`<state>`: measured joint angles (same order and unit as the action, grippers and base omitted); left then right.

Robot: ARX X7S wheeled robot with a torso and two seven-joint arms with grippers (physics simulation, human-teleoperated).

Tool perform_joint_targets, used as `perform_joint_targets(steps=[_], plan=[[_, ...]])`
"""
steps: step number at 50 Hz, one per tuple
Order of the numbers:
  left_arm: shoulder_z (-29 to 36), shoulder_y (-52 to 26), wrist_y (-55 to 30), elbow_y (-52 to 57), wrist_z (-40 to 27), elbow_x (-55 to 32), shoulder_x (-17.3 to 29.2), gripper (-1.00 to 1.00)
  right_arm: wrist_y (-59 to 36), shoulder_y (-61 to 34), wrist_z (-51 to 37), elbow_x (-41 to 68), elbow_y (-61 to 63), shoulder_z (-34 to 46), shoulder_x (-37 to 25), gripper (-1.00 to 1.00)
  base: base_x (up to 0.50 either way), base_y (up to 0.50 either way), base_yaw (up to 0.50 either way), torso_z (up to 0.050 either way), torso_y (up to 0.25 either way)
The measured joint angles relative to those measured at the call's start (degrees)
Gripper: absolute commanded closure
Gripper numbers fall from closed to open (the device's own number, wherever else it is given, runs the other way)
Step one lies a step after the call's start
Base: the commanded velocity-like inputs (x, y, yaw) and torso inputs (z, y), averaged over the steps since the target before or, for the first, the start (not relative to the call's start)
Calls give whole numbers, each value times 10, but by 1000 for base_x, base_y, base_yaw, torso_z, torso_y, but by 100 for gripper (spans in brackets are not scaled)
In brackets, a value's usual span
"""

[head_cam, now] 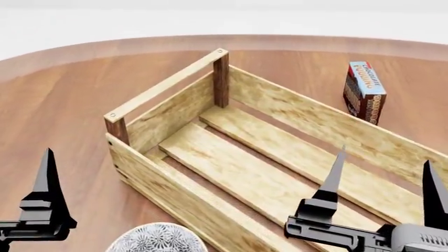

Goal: Pick up the salad dressing and put it in the tray.

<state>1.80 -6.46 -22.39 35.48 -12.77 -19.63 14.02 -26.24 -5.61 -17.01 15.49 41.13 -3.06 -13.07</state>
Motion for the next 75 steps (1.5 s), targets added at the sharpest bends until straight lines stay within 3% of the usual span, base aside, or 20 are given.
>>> perform_joint_targets(steps=[75], plan=[[10, 2, 17, -4, -22, -18, 23, -100, 58, 22, -7, 11, -2, 27, -35, -100, 0, 0, 500, 0, 0]])
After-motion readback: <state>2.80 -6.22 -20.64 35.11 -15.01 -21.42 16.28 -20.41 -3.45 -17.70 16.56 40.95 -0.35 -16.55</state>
